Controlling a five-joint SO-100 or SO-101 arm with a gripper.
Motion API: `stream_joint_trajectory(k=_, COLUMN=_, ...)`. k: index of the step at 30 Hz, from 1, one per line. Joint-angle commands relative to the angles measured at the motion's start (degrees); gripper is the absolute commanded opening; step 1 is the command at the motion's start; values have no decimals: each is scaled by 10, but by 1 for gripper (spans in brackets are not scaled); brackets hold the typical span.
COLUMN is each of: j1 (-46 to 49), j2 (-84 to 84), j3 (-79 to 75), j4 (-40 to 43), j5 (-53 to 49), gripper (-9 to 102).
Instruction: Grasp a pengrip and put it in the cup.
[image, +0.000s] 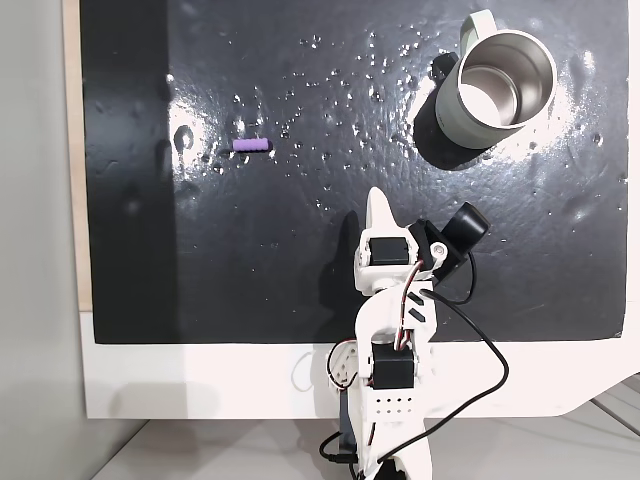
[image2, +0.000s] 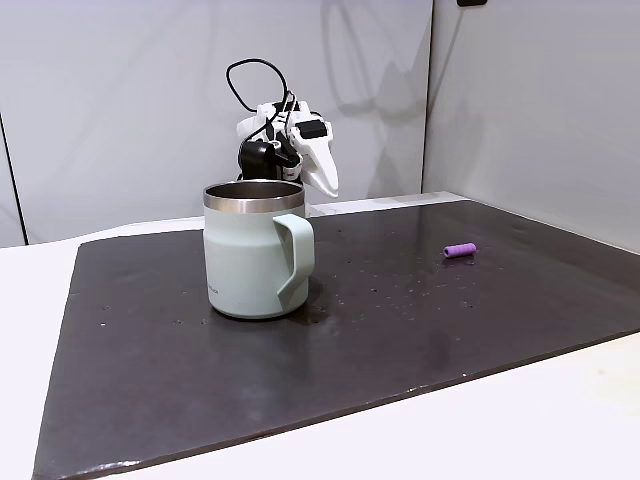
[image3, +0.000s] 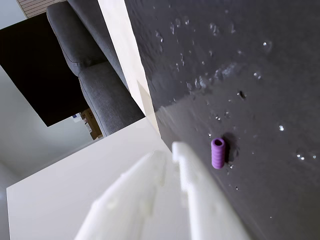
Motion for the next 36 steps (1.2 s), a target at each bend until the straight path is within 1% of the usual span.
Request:
stream_joint_trajectory(k=1, j1=2, j2=7, j3=23, j4=4, j5=-2, gripper=0)
stream_joint_trajectory(k=13, j1=-4, j2=7, j3=23, j4=4, j5=-7, gripper=0)
stream_joint_trajectory(k=16, j1=-6, j2=7, j3=-14, j4=20, j5=-11, gripper=0)
stream_joint_trajectory(k=20, j1=-54, j2=-25, j3=-131, j4=76, j5=2, gripper=0)
stream_joint_trajectory(k=23, j1=-85, j2=-137, j3=-250, j4=112, j5=21, gripper=0)
stream_joint_trajectory(k=26, j1=-91, j2=-257, j3=-364, j4=149, j5=35, gripper=0)
stream_joint_trajectory(k=30, j1=-96, j2=-381, j3=-496, j4=220, j5=61, gripper=0)
stream_joint_trajectory(k=36, j1=-127, j2=-580, j3=-699, j4=330, j5=127, gripper=0)
